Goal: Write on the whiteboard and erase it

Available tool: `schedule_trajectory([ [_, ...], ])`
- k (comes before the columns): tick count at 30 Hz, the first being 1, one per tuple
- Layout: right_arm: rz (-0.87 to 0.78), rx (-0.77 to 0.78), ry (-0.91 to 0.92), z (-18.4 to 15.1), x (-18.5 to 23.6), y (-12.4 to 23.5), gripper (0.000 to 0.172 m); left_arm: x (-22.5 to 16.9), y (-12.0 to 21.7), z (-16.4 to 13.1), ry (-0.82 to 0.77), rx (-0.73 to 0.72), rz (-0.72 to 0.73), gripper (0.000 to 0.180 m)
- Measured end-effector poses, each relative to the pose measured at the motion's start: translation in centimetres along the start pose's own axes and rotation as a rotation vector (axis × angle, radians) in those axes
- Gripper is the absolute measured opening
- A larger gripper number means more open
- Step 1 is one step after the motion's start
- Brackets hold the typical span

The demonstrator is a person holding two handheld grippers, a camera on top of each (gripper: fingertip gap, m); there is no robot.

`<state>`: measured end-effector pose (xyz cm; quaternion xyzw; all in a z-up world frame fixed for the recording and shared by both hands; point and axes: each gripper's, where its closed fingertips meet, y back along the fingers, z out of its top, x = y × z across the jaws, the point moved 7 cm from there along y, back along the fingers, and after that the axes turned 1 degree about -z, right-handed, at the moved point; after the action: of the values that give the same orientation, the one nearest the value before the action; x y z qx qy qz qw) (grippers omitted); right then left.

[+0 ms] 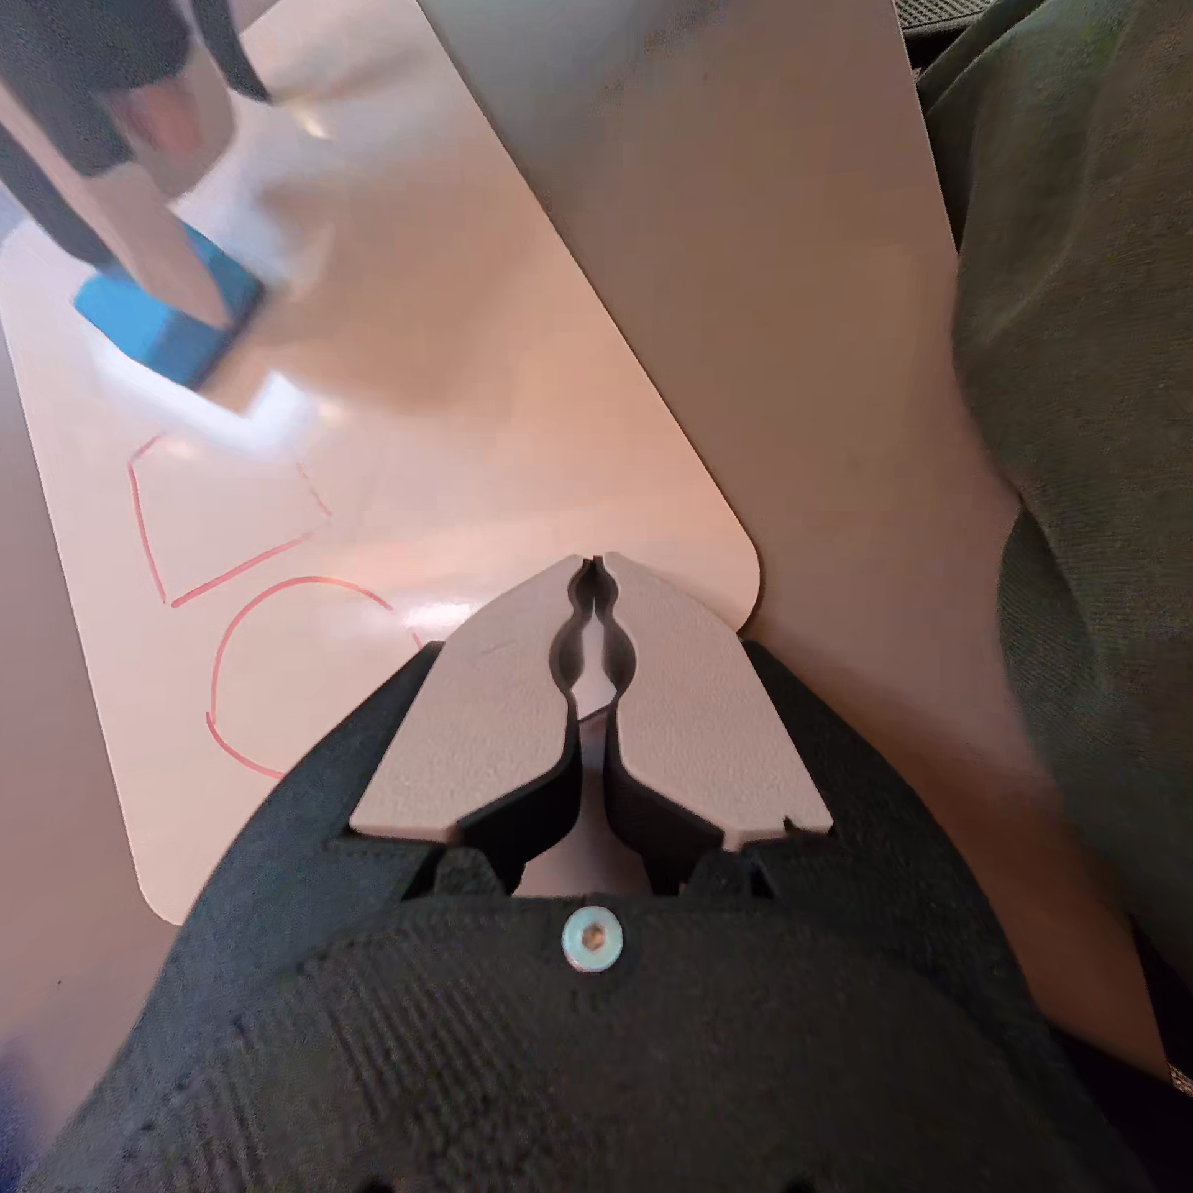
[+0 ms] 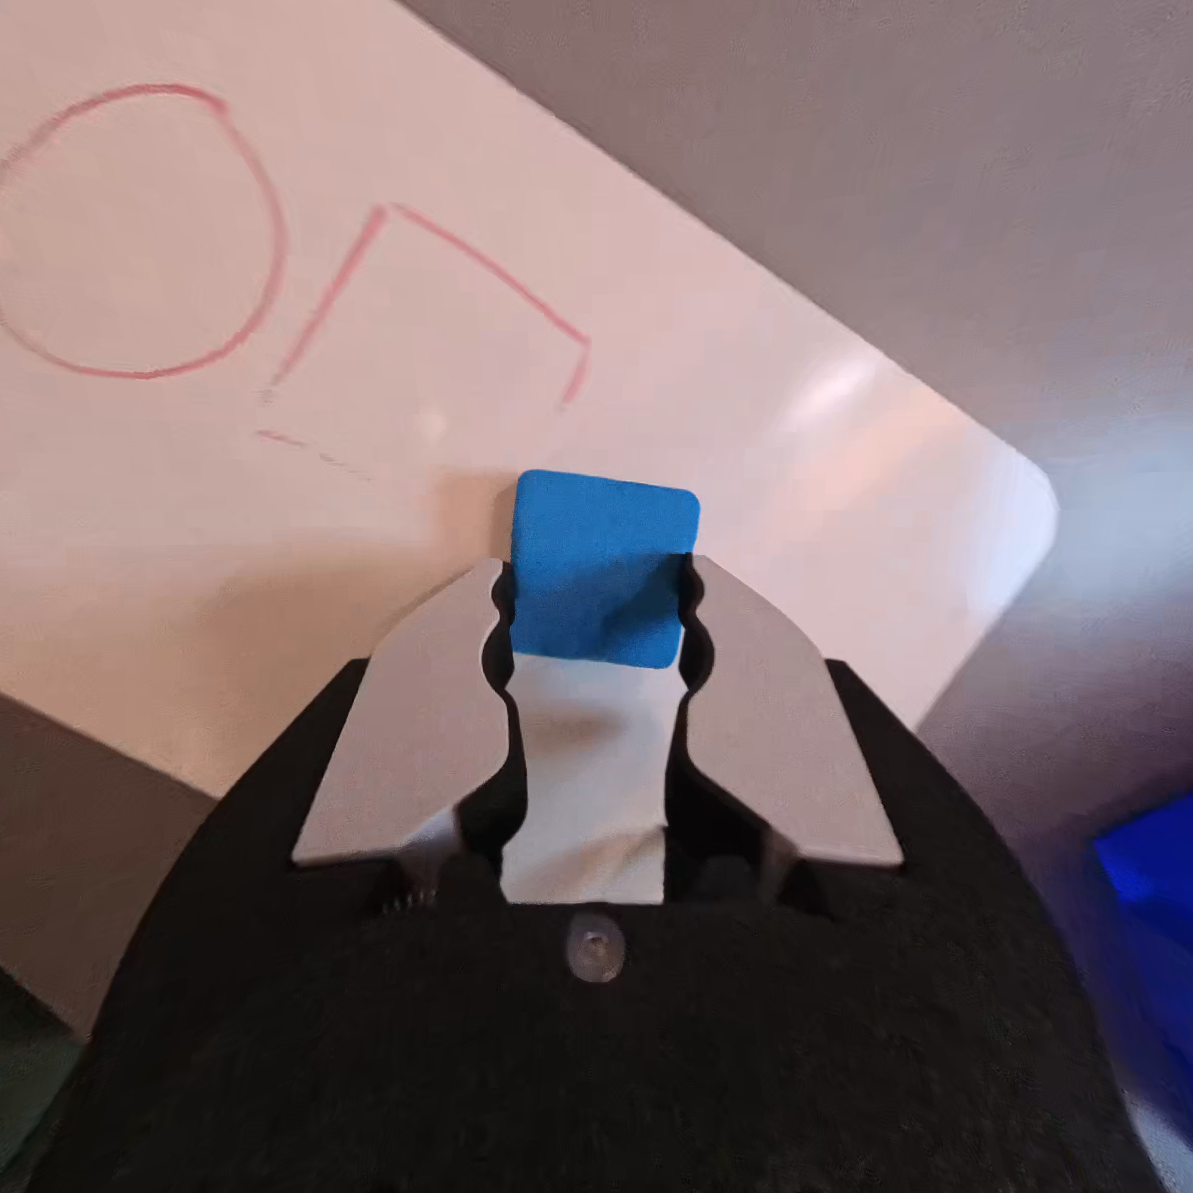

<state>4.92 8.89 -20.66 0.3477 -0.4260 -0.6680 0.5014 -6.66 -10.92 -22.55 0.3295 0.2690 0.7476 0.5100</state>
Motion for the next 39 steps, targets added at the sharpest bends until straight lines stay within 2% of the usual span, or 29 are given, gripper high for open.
schedule_trajectory([
  [3,0.099,-0.025,0.225,1.9,8.1,-0.5,0.050,0.1,-0.1,0.1,0.000,0.001,-0.002,0.001],
  [4,0.106,-0.030,0.290,2.5,9.6,-0.7,0.050,0.0,-0.1,0.1,-0.002,0.001,0.002,0.001],
  [6,0.111,-0.019,0.263,3.4,8.2,-1.1,0.050,0.0,0.0,0.1,-0.001,0.001,0.005,0.000],
  [10,-0.007,-0.010,-0.011,3.0,-2.0,-1.4,0.050,-0.1,0.0,0.0,-0.003,0.001,0.010,0.000],
  [12,0.009,-0.005,0.044,3.0,-0.6,-1.3,0.049,-0.1,0.0,0.0,0.002,-0.004,0.002,0.000],
  [15,0.127,-0.017,0.279,4.7,7.9,-1.7,0.049,0.0,0.0,0.0,0.012,-0.010,-0.011,0.001],
  [17,0.136,-0.027,0.375,6.0,10.2,-2.2,0.050,-0.2,0.0,0.1,0.007,-0.010,-0.007,0.000],
  [18,0.139,-0.029,0.341,6.7,9.2,-2.5,0.050,-0.3,0.0,0.1,0.002,-0.008,-0.003,0.001],
  [20,0.078,-0.032,0.202,7.4,4.2,-3.2,0.050,-0.4,0.0,0.1,-0.005,-0.005,0.006,0.001],
  [22,0.003,-0.010,0.069,6.6,-0.7,-3.0,0.050,-0.4,0.1,0.0,0.001,-0.007,0.006,0.000],
  [23,0.010,-0.006,0.032,5.8,-1.5,-2.7,0.049,-0.4,0.1,0.0,0.006,-0.011,0.001,0.000],
  [25,0.035,0.001,0.091,4.6,0.8,-2.1,0.049,-0.3,0.1,0.0,0.013,-0.017,-0.010,0.000],
  [29,0.157,-0.009,0.362,4.5,10.3,-1.6,0.049,-0.4,0.0,0.0,0.007,-0.016,-0.007,0.001],
  [31,0.156,-0.028,0.312,6.0,9.1,-2.5,0.050,-0.7,0.0,0.2,0.005,-0.019,-0.012,0.001],
  [34,0.054,-0.014,0.106,7.6,1.3,-3.7,0.050,-0.7,0.0,0.2,0.001,-0.016,-0.004,0.001],
  [35,0.058,-0.002,0.074,7.6,0.2,-3.7,0.049,-0.7,0.0,0.2,0.006,-0.019,-0.006,0.001],
  [36,0.048,0.009,0.104,7.7,0.7,-3.7,0.049,-0.7,0.0,0.1,0.009,-0.021,-0.010,0.001],
  [39,0.144,0.038,0.332,8.0,7.8,-3.4,0.049,-0.5,0.0,0.1,0.022,-0.030,-0.028,0.001],
])
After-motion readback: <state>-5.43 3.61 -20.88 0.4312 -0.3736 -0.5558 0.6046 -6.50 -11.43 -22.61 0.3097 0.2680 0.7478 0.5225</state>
